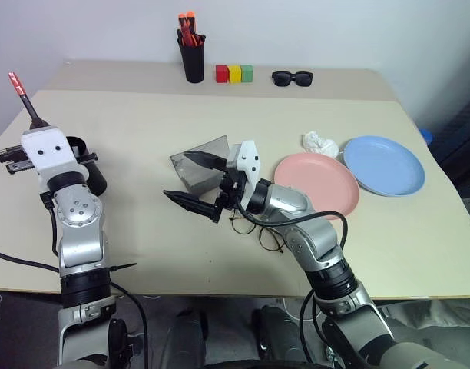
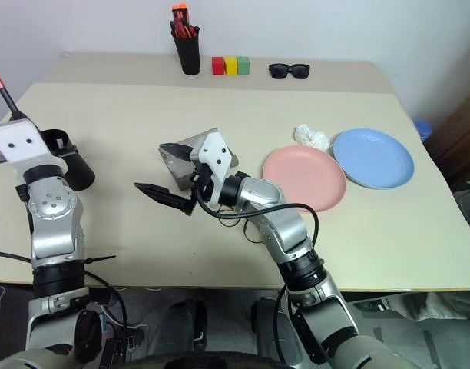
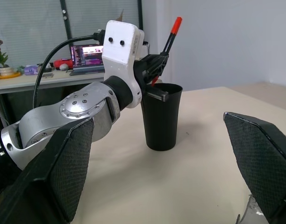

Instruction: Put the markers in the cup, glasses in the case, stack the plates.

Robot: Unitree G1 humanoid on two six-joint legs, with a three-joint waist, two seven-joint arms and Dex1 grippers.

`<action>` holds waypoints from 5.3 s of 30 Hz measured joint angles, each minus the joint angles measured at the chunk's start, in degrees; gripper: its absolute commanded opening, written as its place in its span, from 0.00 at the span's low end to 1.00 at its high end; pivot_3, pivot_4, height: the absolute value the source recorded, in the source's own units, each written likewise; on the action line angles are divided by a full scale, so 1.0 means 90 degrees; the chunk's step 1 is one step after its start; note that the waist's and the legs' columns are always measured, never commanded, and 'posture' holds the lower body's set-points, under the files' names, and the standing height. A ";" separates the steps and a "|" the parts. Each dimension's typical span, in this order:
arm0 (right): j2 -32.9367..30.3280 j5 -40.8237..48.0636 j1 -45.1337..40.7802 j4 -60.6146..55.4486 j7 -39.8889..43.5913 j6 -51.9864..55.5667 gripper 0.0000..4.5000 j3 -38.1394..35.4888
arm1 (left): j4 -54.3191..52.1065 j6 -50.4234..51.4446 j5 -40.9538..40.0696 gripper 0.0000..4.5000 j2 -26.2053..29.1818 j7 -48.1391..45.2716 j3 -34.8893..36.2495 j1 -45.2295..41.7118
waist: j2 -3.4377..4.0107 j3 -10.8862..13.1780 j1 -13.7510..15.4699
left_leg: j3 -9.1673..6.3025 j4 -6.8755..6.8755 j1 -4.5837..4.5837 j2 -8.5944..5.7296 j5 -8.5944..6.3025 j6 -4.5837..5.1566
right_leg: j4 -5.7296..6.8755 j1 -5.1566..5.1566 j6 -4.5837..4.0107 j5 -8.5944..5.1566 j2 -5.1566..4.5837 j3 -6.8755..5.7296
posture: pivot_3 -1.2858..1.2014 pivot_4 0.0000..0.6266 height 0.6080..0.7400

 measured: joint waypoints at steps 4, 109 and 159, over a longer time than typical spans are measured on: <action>0.0000 0.0000 0.0000 0.0000 -0.0005 0.0000 1.00 -0.0001 | -0.0003 0.0002 0.0068 0.53 0.0000 0.0026 -0.0003 0.0007 | 0.0000 0.0000 0.0001 | 0.0000 0.0000 0.0000 0.0000 0.0000 0.0000 | 0.0000 0.0000 0.0000 0.0000 0.0000 0.0000 | 0.52 0.24 0.87; -0.3628 -0.0327 0.0886 -0.3082 -0.1635 0.5196 0.95 0.0255 | -0.2881 0.1310 -0.2652 0.55 0.2019 -0.7855 -0.2443 0.2606 | 0.0026 0.0011 -0.0037 | 0.0007 0.0002 0.0003 0.0002 -0.0004 0.0011 | -0.0017 -0.0002 -0.0023 -0.0016 0.0001 0.0020 | 0.52 0.24 0.87; -0.1536 -0.2825 -0.2826 0.3264 0.0608 -0.0595 0.01 0.1741 | -0.2778 0.0977 -0.2756 0.55 0.1761 -0.6619 -0.0949 0.4267 | 0.0035 0.0016 -0.0193 | 0.0021 -0.0009 0.0000 0.0003 -0.0005 0.0011 | -0.0015 -0.0013 -0.0022 -0.0012 -0.0008 0.0014 | 0.52 0.24 0.87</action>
